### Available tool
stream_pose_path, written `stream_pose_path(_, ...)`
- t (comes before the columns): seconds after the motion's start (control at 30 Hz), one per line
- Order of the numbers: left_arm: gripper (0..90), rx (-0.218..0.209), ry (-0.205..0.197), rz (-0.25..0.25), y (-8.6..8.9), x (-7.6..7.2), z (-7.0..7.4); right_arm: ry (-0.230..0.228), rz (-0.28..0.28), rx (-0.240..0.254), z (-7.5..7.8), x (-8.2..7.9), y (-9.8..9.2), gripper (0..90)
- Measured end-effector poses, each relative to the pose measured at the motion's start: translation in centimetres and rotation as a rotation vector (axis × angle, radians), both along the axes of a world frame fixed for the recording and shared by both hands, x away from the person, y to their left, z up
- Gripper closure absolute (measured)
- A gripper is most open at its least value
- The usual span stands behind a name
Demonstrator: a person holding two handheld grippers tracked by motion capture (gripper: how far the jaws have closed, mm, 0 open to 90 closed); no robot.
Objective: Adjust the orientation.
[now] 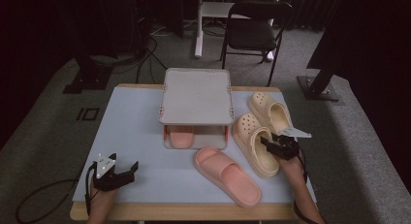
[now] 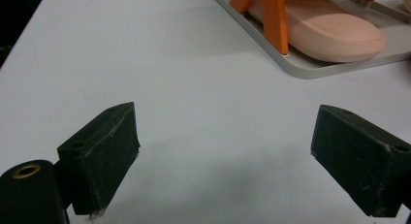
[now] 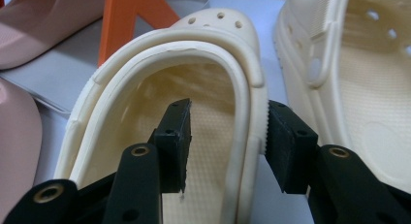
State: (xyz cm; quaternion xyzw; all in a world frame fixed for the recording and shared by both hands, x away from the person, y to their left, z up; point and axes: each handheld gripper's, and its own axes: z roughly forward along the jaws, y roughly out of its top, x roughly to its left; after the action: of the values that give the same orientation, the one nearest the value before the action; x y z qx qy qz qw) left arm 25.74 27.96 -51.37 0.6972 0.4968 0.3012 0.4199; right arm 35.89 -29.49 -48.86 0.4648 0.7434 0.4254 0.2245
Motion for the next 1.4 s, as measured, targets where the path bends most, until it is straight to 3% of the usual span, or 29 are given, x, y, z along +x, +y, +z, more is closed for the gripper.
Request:
stream_pose_path(0.23,9.8,-0.004,-0.009,0.002,0.2,0.1,0.1,0.026,-0.019,-0.003,-0.1,0.5,0.2,60.3)
stream_pose_path(0.47,9.7,-0.010,-0.025,0.002,0.2,0.1,0.1,0.056,-0.035,-0.020,-0.4,1.1,0.0,73.3)
stream_pose_path(0.77,9.8,-0.016,-0.018,-0.002,0.3,0.1,0.0,0.078,-0.044,-0.033,-0.7,1.5,0.2,69.3)
stream_pose_path(0.9,9.8,-0.017,-0.016,-0.002,0.2,0.1,-0.1,0.097,-0.038,-0.009,-0.8,1.6,0.0,75.9)
stream_pose_path(0.97,9.7,-0.018,-0.011,0.001,0.2,0.1,-0.1,0.089,-0.040,-0.026,-0.7,1.5,0.2,76.4)
stream_pose_path(1.23,9.8,-0.017,-0.013,0.003,0.3,0.1,0.0,0.108,-0.043,0.032,-0.5,1.5,-0.1,77.1)
stream_pose_path(1.4,9.8,-0.021,-0.014,0.009,0.4,0.1,0.0,0.104,-0.045,0.029,-0.3,1.2,-0.2,77.3)
